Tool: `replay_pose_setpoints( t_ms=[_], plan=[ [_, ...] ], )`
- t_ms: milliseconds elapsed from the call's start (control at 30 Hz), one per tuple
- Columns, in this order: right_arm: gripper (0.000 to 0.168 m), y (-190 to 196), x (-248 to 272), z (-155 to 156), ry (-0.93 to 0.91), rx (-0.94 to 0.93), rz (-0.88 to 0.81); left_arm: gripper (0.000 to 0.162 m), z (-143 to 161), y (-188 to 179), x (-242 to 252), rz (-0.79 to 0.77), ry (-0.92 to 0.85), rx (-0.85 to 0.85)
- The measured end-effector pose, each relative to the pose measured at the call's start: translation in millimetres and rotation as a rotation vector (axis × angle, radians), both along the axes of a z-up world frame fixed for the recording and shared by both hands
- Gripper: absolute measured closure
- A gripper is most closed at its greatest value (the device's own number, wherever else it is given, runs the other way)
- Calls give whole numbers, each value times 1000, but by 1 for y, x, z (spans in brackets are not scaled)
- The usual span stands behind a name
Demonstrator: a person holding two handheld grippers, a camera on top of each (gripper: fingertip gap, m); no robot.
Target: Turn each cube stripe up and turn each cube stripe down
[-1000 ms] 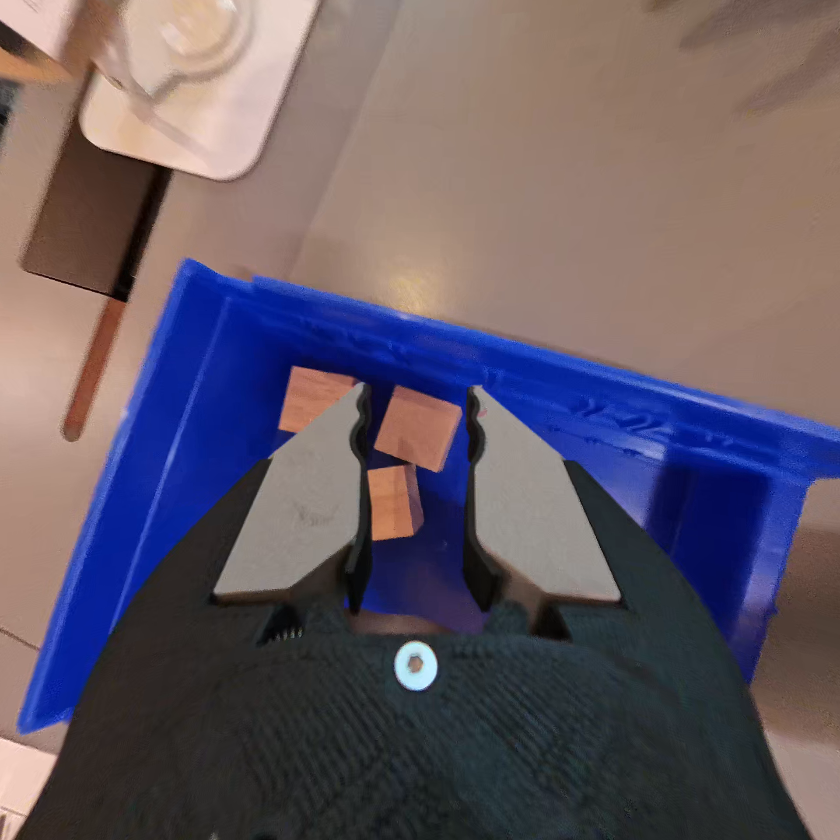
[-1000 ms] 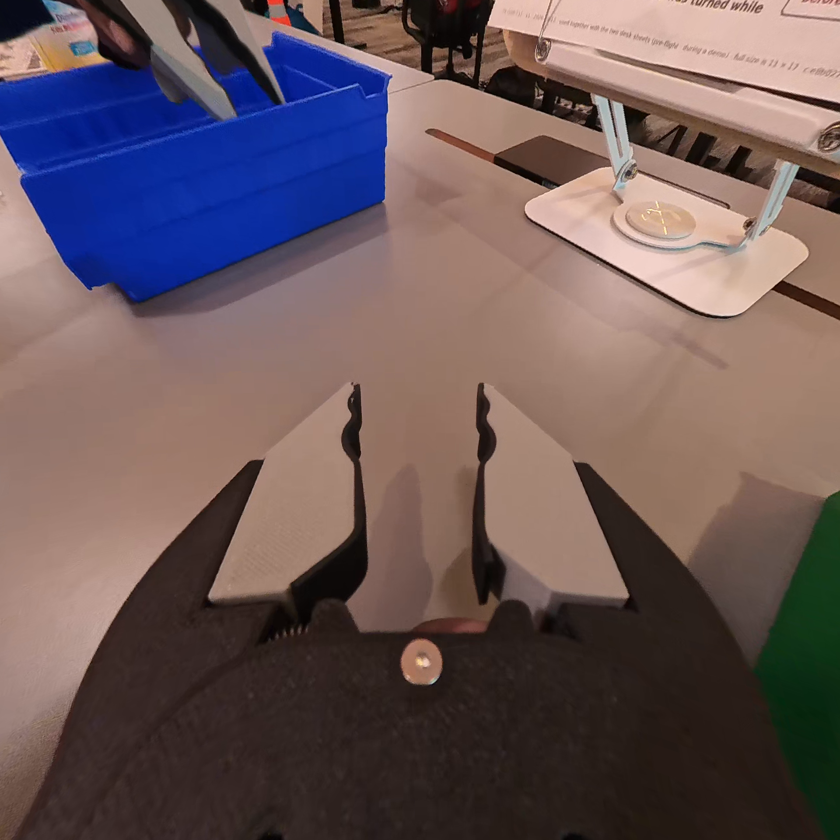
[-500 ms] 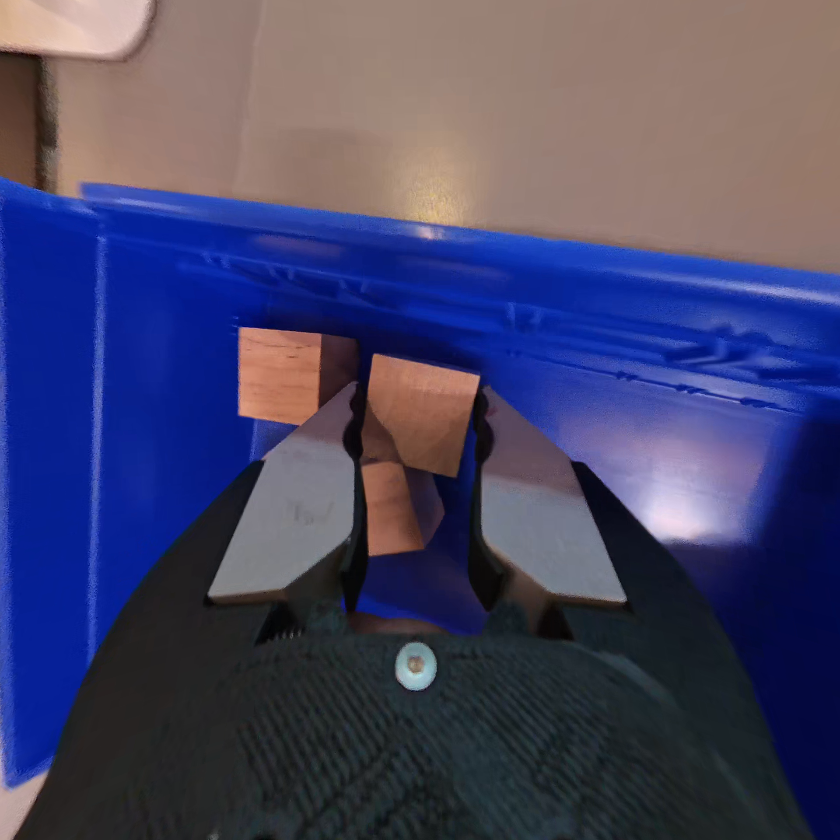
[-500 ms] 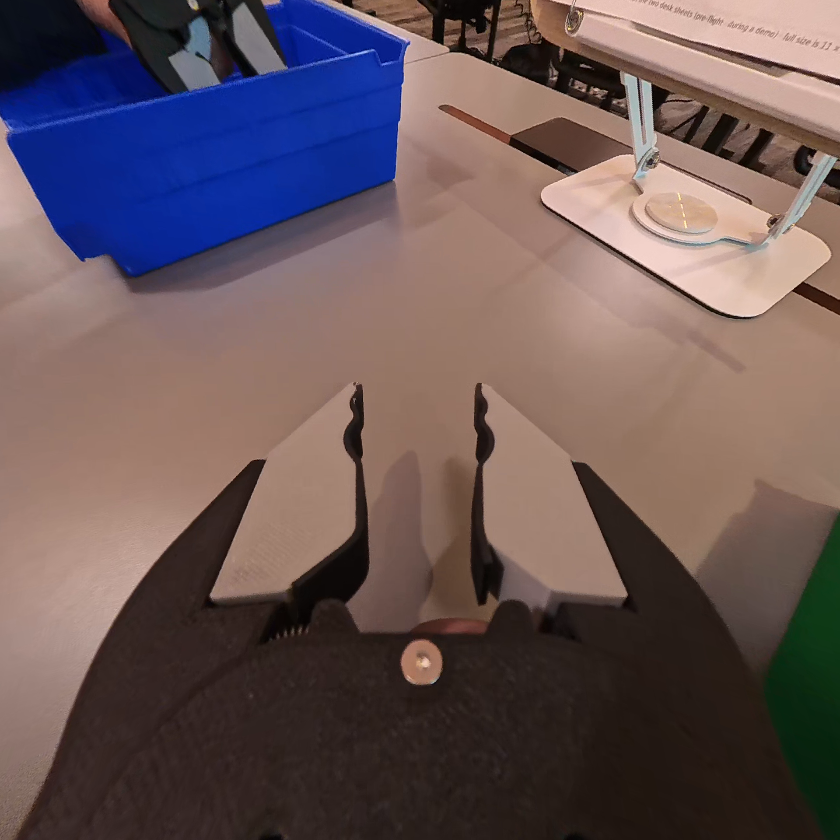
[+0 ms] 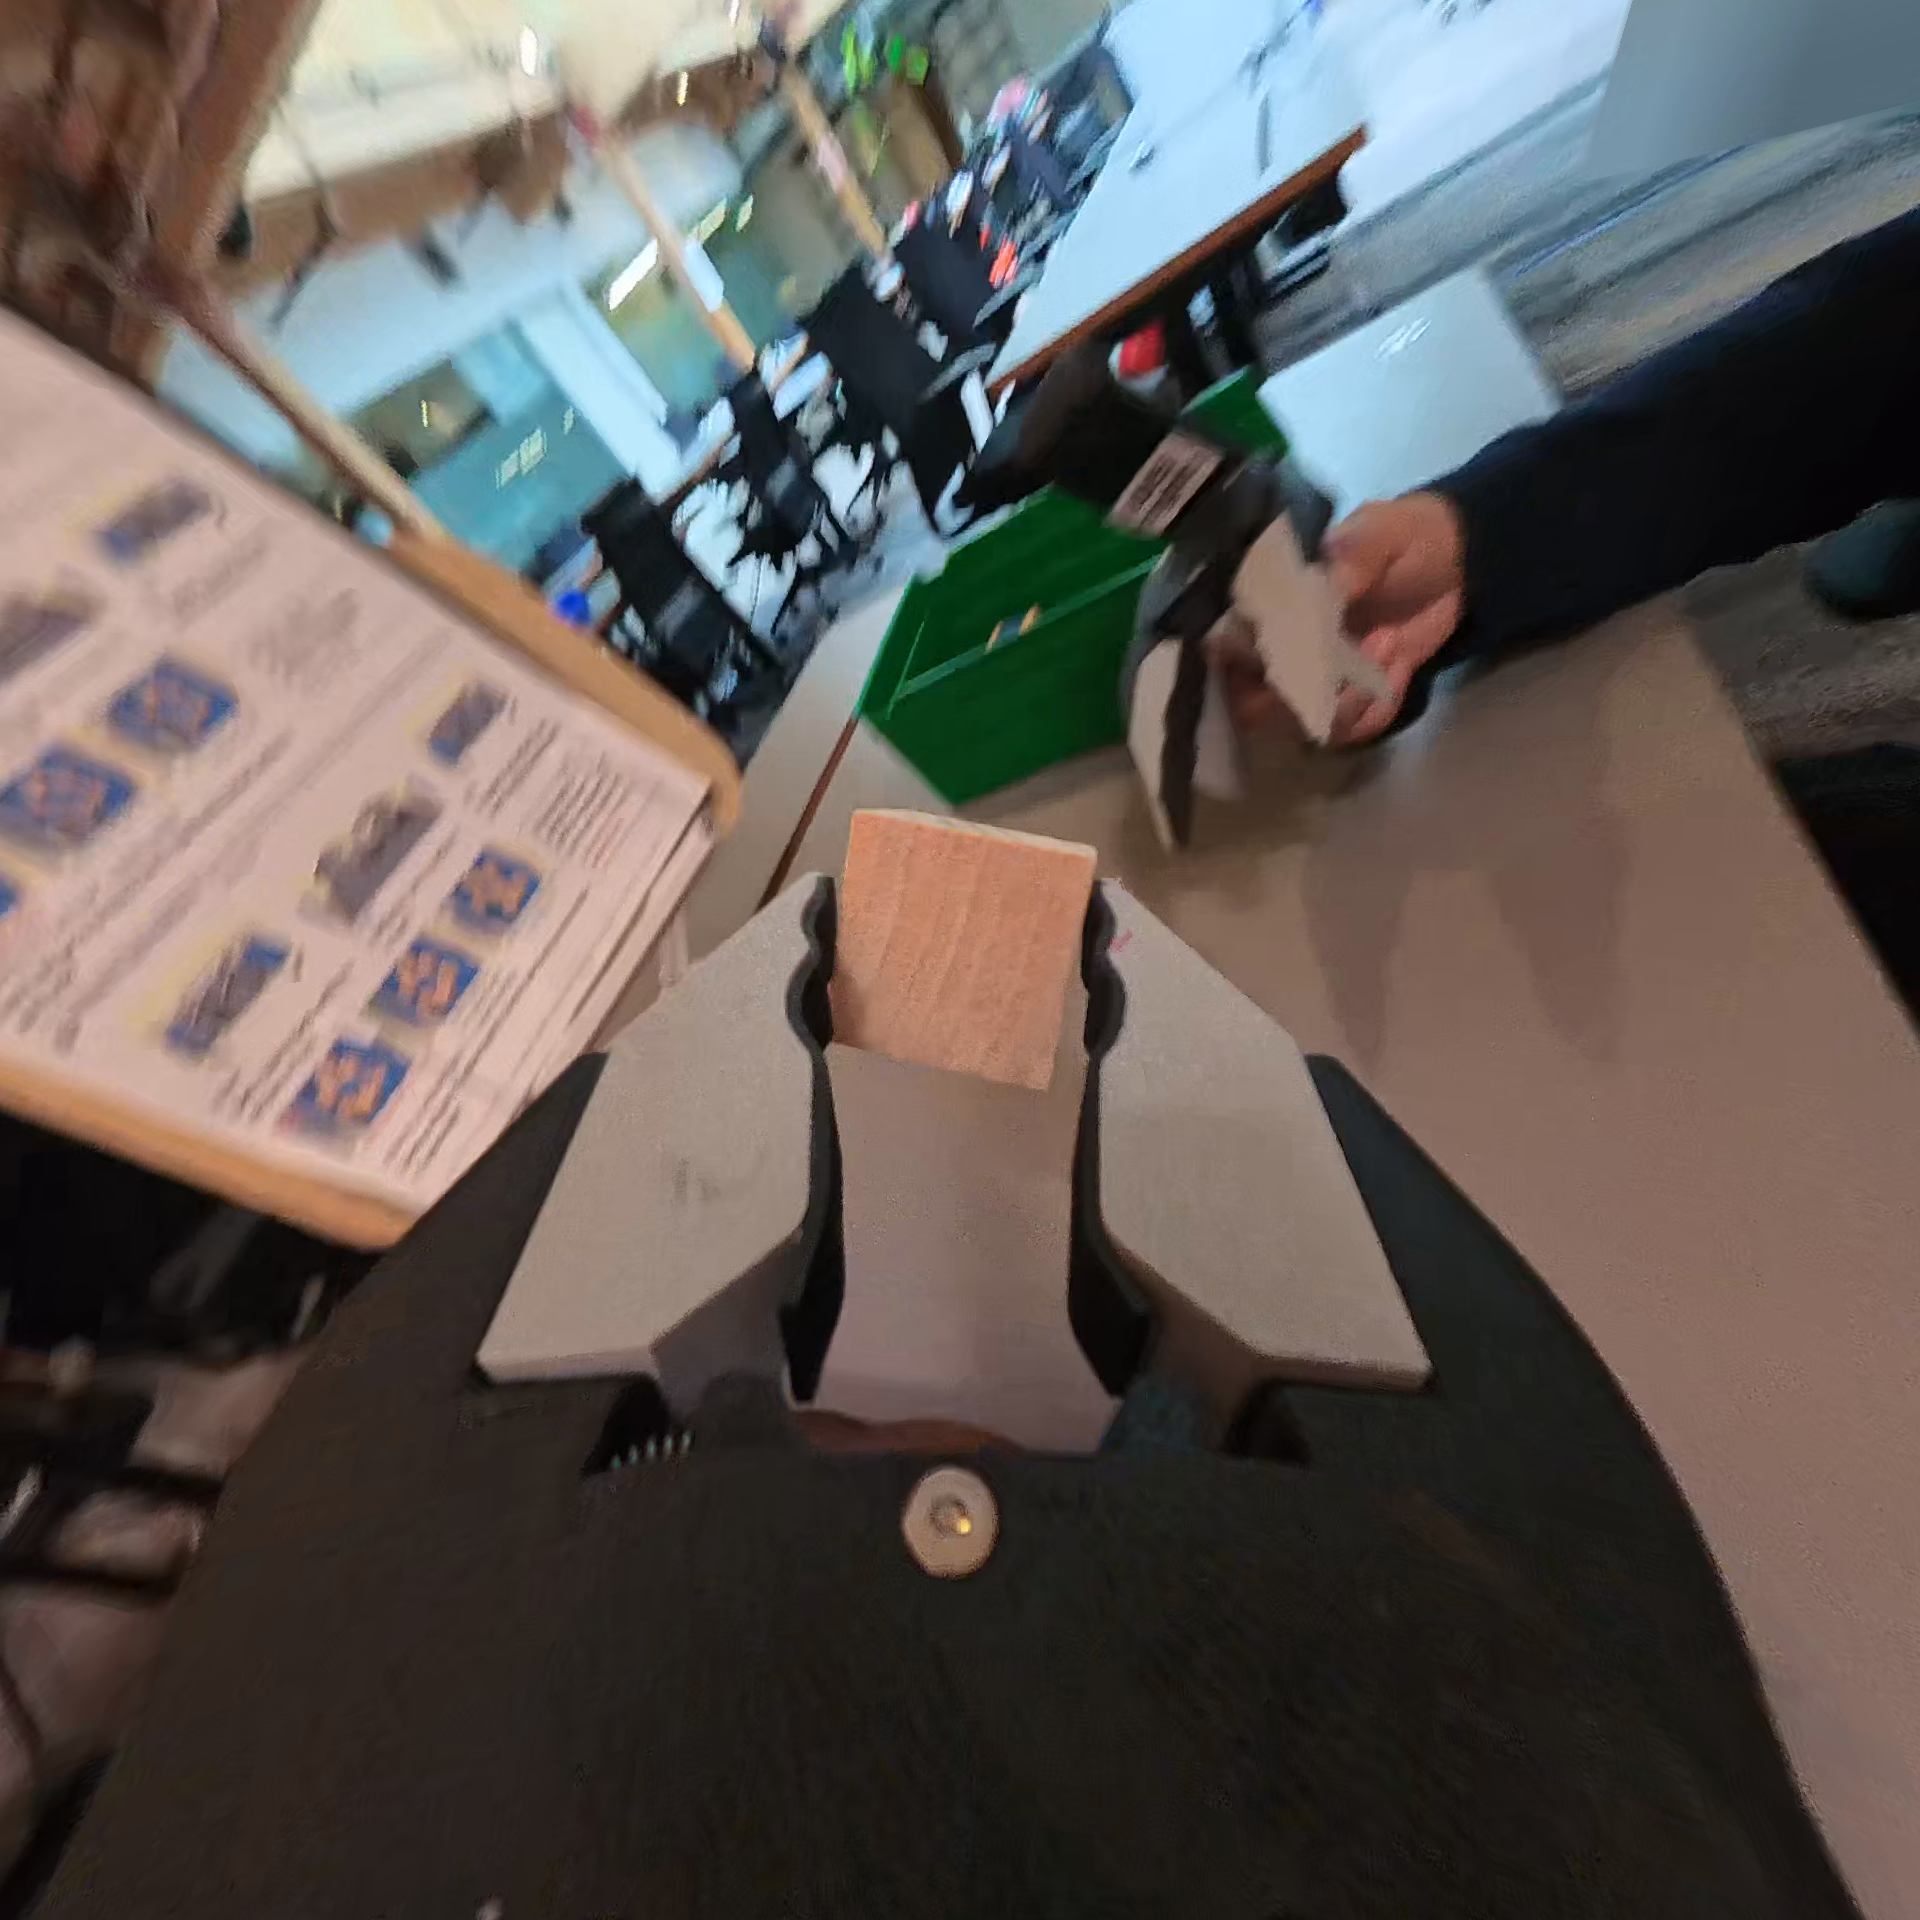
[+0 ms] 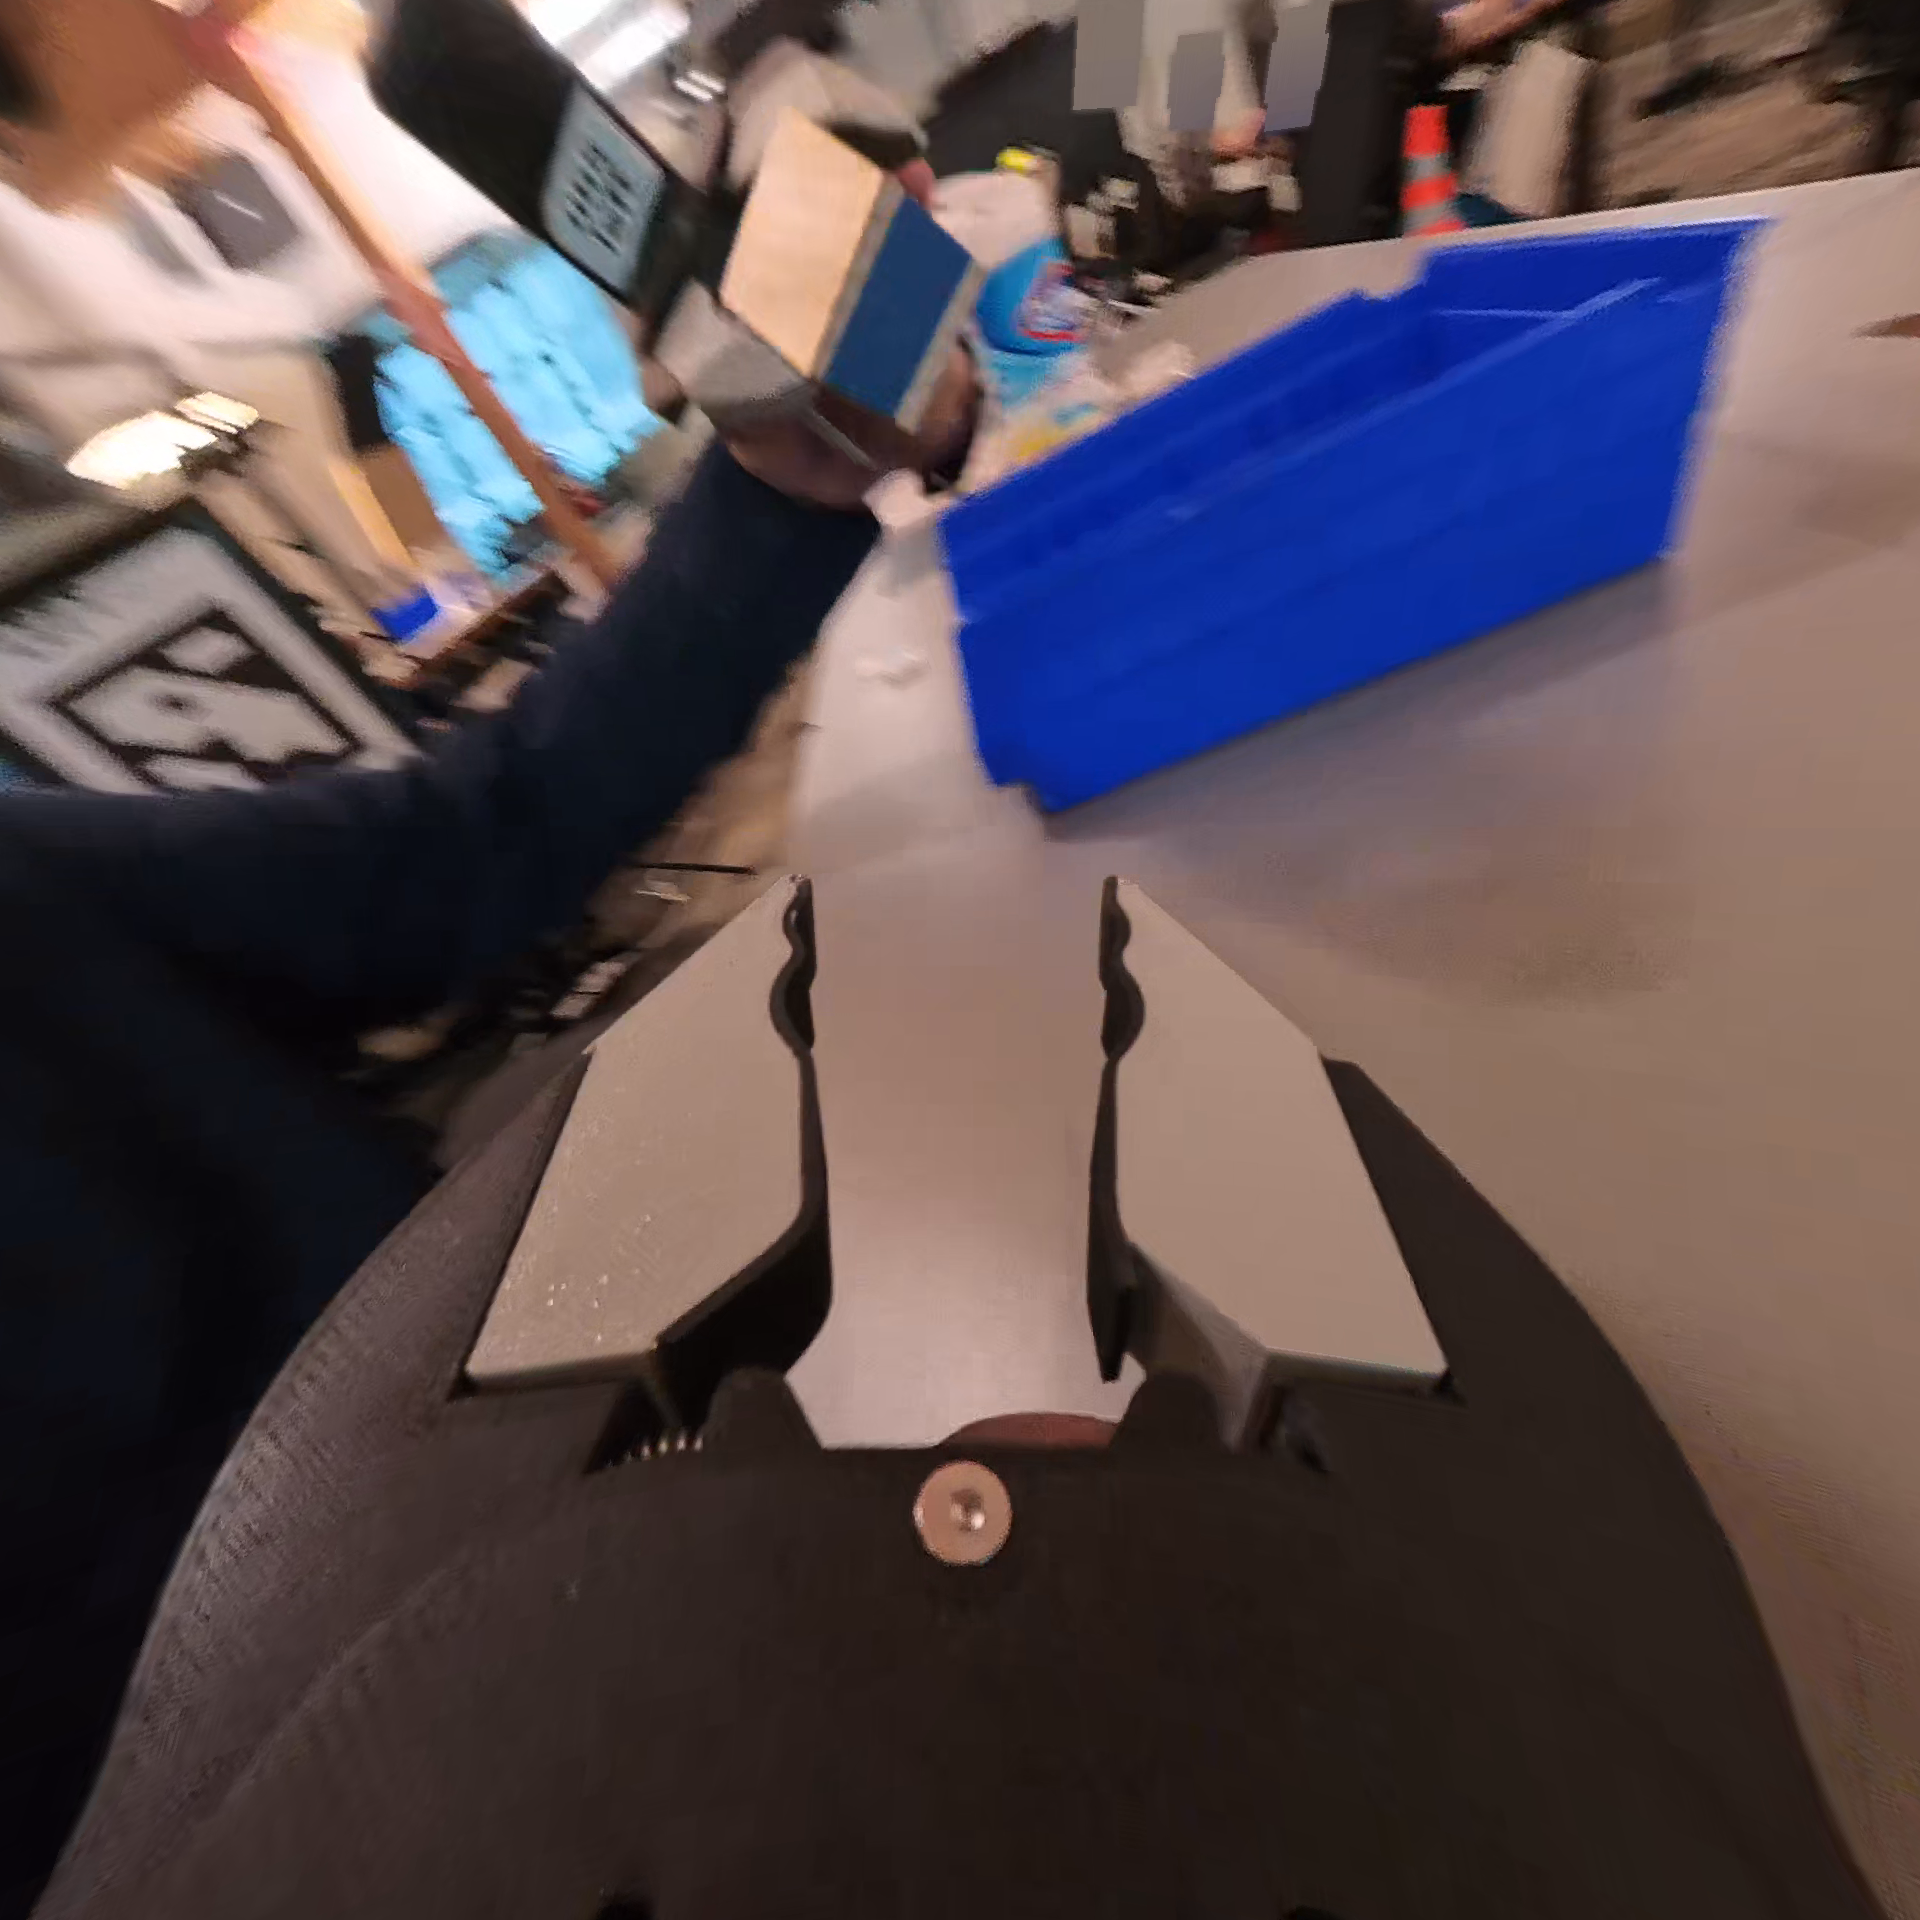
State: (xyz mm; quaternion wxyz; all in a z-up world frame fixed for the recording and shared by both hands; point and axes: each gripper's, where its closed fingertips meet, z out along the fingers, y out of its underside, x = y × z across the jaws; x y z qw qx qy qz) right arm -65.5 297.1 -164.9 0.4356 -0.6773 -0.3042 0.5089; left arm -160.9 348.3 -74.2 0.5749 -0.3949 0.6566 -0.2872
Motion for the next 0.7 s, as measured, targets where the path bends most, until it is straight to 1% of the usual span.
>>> replay_pose_setpoints(
  t_ms=[67, 133, 167, 233, 367, 433, 500, 533, 567, 633, 700],
  plan=[
    [113, -19, -8, 14, 125, -59, 142, 116, 5, -40, 23, -99, -67, 32],
    [113, -36, -11, 29, 242, -110, 276, 116, 3, -70, 46, -163, -114, 63],
    [111, -42, -11, 32, 276, -129, 327, 116, -2, -81, 58, -184, -125, 76],
    [106, -46, -10, 33, 305, -152, 367, 116, -15, -94, 80, -204, -128, 101],
    [107, -50, 1, 48, 401, -153, 402, 116, -41, -99, 105, -225, -103, 108],
    [112, -43, 0, 42, 364, -152, 360, 116, -46, -97, 110, -221, -106, 113],
    [114, -44, -3, 40, 361, -165, 376, 116, -47, -95, 113, -219, -118, 117],
    [118, -41, -5, 38, 354, -172, 362, 116, -47, -94, 114, -216, -128, 119],
    [125, -37, -5, 35, 342, -163, 342, 116, -47, -93, 115, -218, -135, 113],
    [126, -31, -3, 32, 323, -164, 305, 117, -51, -86, 116, -201, -145, 98],
    [126, -21, 1, 29, 298, -141, 230, 116, -58, -76, 117, -158, -158, 86]
  ],
)
